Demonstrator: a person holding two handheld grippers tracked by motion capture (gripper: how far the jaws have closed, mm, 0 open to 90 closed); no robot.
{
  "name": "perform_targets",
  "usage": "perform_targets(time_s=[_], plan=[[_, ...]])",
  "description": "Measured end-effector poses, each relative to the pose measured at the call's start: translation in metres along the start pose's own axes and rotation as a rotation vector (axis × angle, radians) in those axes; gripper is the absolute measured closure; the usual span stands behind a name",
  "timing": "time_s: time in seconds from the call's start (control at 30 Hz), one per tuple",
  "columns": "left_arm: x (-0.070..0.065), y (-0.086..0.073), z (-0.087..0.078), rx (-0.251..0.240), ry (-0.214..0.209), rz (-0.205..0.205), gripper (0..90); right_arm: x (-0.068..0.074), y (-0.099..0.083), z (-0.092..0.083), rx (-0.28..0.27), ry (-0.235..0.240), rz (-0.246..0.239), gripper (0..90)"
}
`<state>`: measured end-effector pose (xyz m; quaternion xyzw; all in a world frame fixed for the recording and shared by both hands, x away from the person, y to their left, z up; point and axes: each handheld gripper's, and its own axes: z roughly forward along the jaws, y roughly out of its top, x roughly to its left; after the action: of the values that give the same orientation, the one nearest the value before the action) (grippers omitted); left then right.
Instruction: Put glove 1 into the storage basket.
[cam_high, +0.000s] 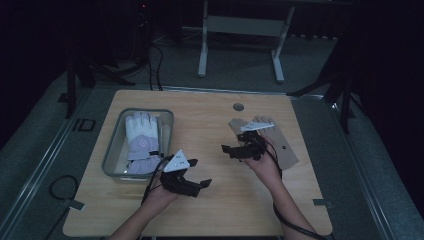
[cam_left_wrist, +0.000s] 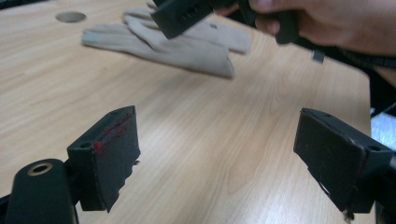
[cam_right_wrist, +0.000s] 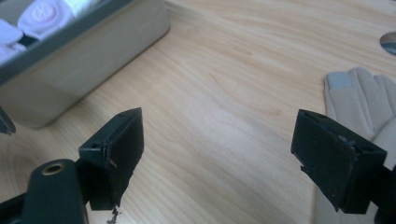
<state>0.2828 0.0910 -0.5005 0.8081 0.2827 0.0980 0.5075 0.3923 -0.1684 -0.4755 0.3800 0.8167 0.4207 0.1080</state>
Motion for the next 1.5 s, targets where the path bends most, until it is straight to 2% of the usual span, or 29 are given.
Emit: perform_targets(time_s=[0.07, 0.2, 0.3, 0.37, 0.43, 0.5, 0.53, 0.7, 0.87, 0.93, 0.97, 1.17, 1.27, 1.4, 1.5], plan=[[-0.006, -0.008, 0.008, 0.025, -0.002, 0.026, 14.3, -0.004, -0.007, -0.001, 0.008, 0.003, 0.005, 18.4], [-0.010, -0.016, 0.013, 0.025, 0.003, 0.044, 14.3, -0.010, -0.018, -0.004, 0.003, 0.018, 0.013, 21.1], [-0.011, -0.024, 0.017, 0.028, 0.006, 0.035, 14.3, -0.013, -0.023, -0.006, -0.006, 0.023, 0.016, 21.4], [-0.011, -0.029, 0.019, 0.034, 0.017, 0.052, 14.3, -0.016, -0.027, -0.007, -0.004, 0.018, 0.014, 21.4], [-0.013, -0.036, 0.020, 0.017, 0.035, 0.091, 14.3, -0.021, -0.034, -0.010, -0.014, 0.000, 0.003, 22.1], [-0.013, -0.036, 0.020, 0.017, 0.035, 0.091, 14.3, -0.022, -0.036, -0.011, -0.014, -0.007, -0.002, 22.1], [-0.014, -0.039, 0.020, -0.002, 0.047, 0.107, 14.3, -0.022, -0.036, -0.011, -0.014, -0.007, -0.002, 22.2], [-0.013, -0.043, 0.023, 0.029, 0.032, 0.101, 14.3, -0.040, -0.051, -0.020, -0.032, -0.038, 0.001, 26.9], [-0.017, -0.045, 0.026, 0.055, 0.027, 0.122, 14.3, -0.057, -0.057, -0.022, -0.036, -0.094, 0.022, 34.0], [-0.018, -0.046, 0.027, 0.060, 0.018, 0.125, 14.3, -0.067, -0.056, -0.020, -0.027, -0.107, 0.035, 35.2], [-0.018, -0.046, 0.027, 0.061, 0.016, 0.125, 14.3, -0.070, -0.055, -0.018, -0.026, -0.110, 0.032, 38.5], [-0.016, -0.046, 0.027, 0.050, 0.007, 0.100, 14.3, -0.093, -0.047, -0.003, 0.013, -0.143, -0.002, 41.2], [-0.015, -0.047, 0.026, 0.048, 0.014, 0.096, 14.2, -0.107, -0.042, 0.011, 0.040, -0.156, 0.019, 42.3], [-0.014, -0.048, 0.025, 0.050, 0.017, 0.092, 14.3, -0.113, -0.041, 0.019, 0.054, -0.153, 0.027, 42.6], [-0.014, -0.047, 0.025, 0.049, 0.017, 0.094, 14.3, -0.114, -0.039, 0.028, 0.067, -0.143, 0.004, 43.3]])
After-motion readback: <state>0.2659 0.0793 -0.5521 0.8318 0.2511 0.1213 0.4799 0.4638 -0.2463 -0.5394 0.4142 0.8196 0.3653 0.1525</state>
